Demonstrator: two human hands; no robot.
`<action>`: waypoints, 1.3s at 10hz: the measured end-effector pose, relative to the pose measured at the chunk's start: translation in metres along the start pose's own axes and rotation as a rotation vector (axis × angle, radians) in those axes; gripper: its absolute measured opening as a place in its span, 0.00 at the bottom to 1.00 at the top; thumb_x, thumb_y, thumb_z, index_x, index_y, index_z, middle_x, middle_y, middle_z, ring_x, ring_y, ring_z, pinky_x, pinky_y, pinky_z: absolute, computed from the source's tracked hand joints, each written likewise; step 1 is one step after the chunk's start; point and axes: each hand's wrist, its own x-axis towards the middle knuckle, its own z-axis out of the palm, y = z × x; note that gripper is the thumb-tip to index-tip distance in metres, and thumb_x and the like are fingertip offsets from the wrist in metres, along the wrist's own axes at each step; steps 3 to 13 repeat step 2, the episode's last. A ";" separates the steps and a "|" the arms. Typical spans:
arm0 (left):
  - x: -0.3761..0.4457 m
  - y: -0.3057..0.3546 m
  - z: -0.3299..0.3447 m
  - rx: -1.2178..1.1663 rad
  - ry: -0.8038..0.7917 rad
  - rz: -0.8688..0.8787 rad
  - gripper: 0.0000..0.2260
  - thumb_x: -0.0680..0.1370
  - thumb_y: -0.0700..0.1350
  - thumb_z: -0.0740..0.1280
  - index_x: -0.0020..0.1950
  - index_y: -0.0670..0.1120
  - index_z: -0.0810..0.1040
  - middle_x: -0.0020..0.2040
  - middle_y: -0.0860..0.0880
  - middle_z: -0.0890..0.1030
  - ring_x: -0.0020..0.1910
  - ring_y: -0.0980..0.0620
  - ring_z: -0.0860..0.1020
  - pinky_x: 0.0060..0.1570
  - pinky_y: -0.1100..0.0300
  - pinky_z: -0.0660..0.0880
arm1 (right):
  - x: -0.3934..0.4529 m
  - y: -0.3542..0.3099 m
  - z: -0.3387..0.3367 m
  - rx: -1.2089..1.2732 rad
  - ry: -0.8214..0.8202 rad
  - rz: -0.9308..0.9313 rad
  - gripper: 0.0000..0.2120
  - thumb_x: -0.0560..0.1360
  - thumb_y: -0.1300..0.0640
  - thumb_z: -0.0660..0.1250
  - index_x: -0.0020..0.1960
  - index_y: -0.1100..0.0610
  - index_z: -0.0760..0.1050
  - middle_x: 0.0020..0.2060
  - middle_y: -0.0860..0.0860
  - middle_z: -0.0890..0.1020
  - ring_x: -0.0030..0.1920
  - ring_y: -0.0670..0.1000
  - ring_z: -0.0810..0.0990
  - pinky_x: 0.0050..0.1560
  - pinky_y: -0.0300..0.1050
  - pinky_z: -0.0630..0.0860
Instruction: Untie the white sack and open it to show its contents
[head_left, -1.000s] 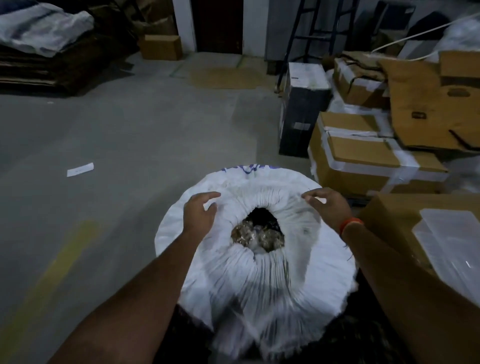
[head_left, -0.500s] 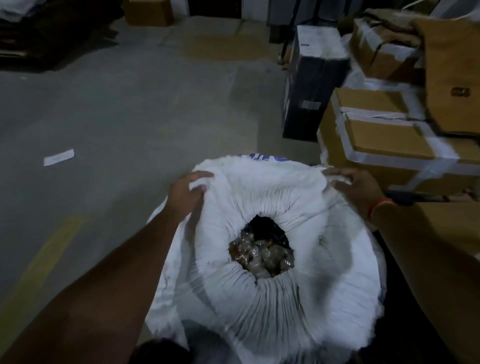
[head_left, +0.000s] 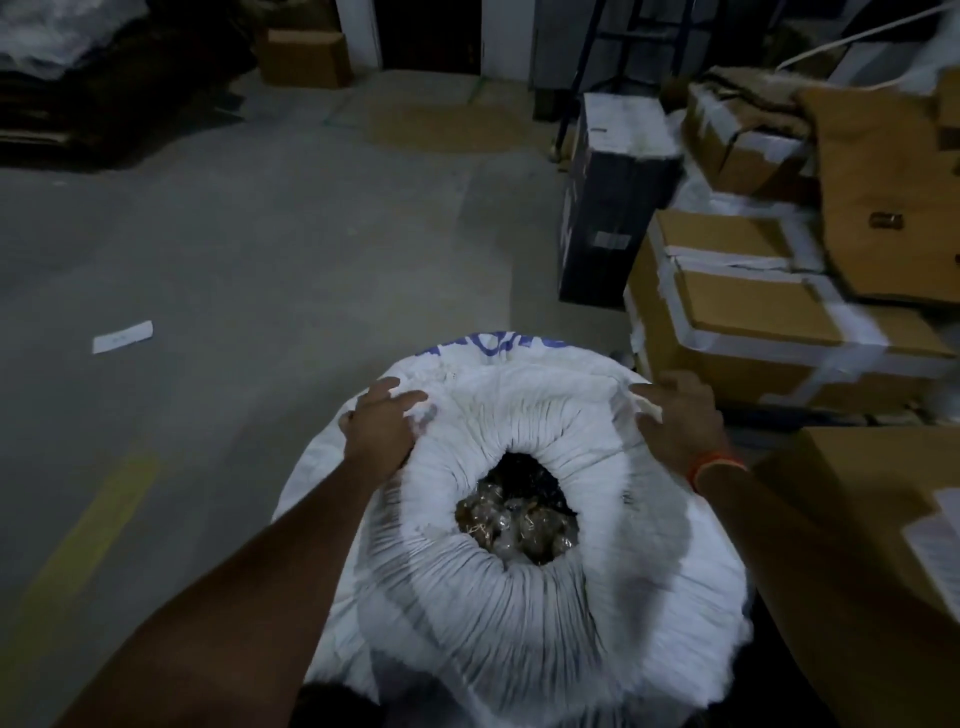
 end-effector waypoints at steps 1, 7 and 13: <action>-0.028 0.015 -0.021 -0.245 0.086 0.185 0.15 0.81 0.45 0.67 0.68 0.46 0.82 0.66 0.44 0.81 0.63 0.42 0.81 0.65 0.53 0.76 | -0.046 -0.030 -0.018 0.327 0.149 -0.126 0.12 0.75 0.59 0.73 0.59 0.55 0.84 0.54 0.55 0.80 0.57 0.57 0.79 0.60 0.48 0.74; -0.070 0.043 -0.046 -0.473 0.020 0.215 0.10 0.82 0.45 0.70 0.64 0.50 0.83 0.63 0.52 0.82 0.55 0.50 0.85 0.55 0.67 0.75 | -0.091 -0.060 -0.032 0.635 0.062 -0.031 0.09 0.79 0.53 0.70 0.57 0.53 0.84 0.52 0.46 0.83 0.54 0.49 0.81 0.56 0.43 0.77; -0.070 0.043 -0.046 -0.473 0.020 0.215 0.10 0.82 0.45 0.70 0.64 0.50 0.83 0.63 0.52 0.82 0.55 0.50 0.85 0.55 0.67 0.75 | -0.091 -0.060 -0.032 0.635 0.062 -0.031 0.09 0.79 0.53 0.70 0.57 0.53 0.84 0.52 0.46 0.83 0.54 0.49 0.81 0.56 0.43 0.77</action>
